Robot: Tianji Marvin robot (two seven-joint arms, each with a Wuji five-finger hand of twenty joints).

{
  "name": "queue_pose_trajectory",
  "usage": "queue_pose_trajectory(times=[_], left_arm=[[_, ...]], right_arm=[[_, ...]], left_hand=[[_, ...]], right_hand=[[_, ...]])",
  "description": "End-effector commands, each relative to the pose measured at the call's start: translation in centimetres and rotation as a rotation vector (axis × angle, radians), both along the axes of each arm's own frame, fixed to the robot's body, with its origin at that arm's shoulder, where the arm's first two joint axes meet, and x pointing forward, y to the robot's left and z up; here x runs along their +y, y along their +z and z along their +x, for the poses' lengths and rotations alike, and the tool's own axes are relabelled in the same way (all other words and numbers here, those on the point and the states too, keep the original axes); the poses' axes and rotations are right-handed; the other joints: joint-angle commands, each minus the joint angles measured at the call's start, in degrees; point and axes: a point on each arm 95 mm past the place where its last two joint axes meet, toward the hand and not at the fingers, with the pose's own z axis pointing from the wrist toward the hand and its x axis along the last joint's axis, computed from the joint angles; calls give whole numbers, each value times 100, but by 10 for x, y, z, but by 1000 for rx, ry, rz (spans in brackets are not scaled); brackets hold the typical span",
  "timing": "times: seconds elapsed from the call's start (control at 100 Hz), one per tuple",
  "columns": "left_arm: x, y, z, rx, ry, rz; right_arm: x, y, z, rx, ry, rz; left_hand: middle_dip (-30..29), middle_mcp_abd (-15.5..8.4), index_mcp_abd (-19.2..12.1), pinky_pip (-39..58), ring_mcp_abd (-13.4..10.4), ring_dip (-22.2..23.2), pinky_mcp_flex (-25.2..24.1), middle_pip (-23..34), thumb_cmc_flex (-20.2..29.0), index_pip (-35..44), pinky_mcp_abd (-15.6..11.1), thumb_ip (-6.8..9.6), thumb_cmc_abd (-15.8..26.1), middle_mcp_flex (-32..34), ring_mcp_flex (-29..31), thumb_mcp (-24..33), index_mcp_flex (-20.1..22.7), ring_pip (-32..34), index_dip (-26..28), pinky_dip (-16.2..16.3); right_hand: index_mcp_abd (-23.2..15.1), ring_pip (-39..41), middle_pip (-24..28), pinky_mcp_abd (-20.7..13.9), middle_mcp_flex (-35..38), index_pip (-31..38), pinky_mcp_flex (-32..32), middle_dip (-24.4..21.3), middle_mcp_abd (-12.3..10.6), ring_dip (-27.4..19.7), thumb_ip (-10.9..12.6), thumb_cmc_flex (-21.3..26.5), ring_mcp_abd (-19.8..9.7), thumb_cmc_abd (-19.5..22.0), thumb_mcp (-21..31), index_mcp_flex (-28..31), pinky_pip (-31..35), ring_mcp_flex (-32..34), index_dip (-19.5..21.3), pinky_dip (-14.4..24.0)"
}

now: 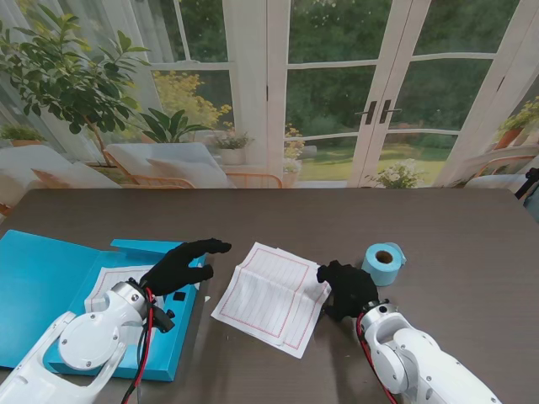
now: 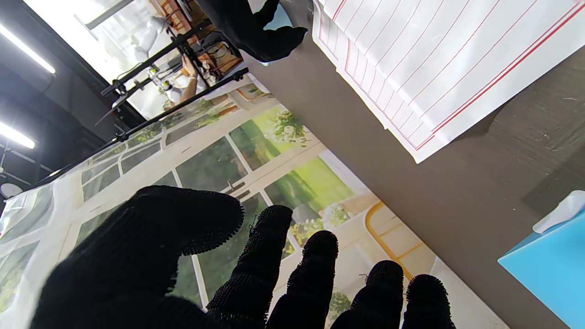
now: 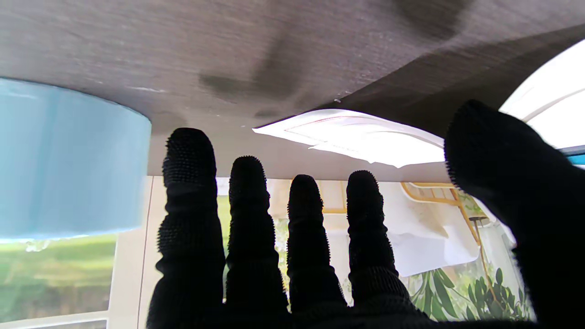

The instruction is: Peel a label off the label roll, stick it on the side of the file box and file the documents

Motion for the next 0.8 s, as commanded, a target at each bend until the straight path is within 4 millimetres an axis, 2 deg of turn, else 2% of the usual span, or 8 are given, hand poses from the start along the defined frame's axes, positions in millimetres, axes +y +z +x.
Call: queue_pose_trajectory(times=[0.0, 0.34, 0.55, 0.79], left_arm=[[-2, 0, -3, 11, -14, 2], [-2, 1, -6, 15, -6, -3], [-1, 1, -7, 16, -4, -5], [-1, 2, -10, 23, -3, -11]], right_arm=[[2, -5, -1, 18, -2, -6], [5, -12, 1, 33, -36, -3], [9, -14, -3, 45, -56, 21], [10, -20, -6, 69, -77, 43]], left_hand=[[14, -44, -44, -160, -35, -47, -142, -32, -188, -67, -223, -250, 133, -33, -44, -97, -12, -55, 34, -79], [11, -24, -45, -161, -24, -50, -150, -33, -198, -73, -222, -271, 175, -28, -47, -113, -9, -58, 34, -82], [10, -20, -43, -161, -29, -50, -149, -34, -210, -72, -222, -296, 216, -32, -39, -133, -1, -55, 36, -83], [7, -6, -48, -171, -32, -55, -167, -35, -226, -80, -232, -340, 292, -31, -47, -164, -8, -60, 34, -91]], right_hand=[[-105, 56, 128, -60, 136, 59, -2800, 59, -19, 52, -114, 123, 5, -362, 202, 127, 197, 85, 68, -73], [-146, 63, 144, -44, 248, 39, -2801, 29, -10, 35, -125, 124, 12, -341, 246, 250, 231, 151, 91, -127], [-103, 75, 144, -29, 276, -32, -2808, 18, 28, 40, -111, -23, 34, -123, 158, 201, 238, 163, 78, -151], [-195, 94, 146, -31, 293, -98, -2820, 13, 73, 51, -9, -81, 42, 693, 19, 221, 243, 161, 61, -157]])
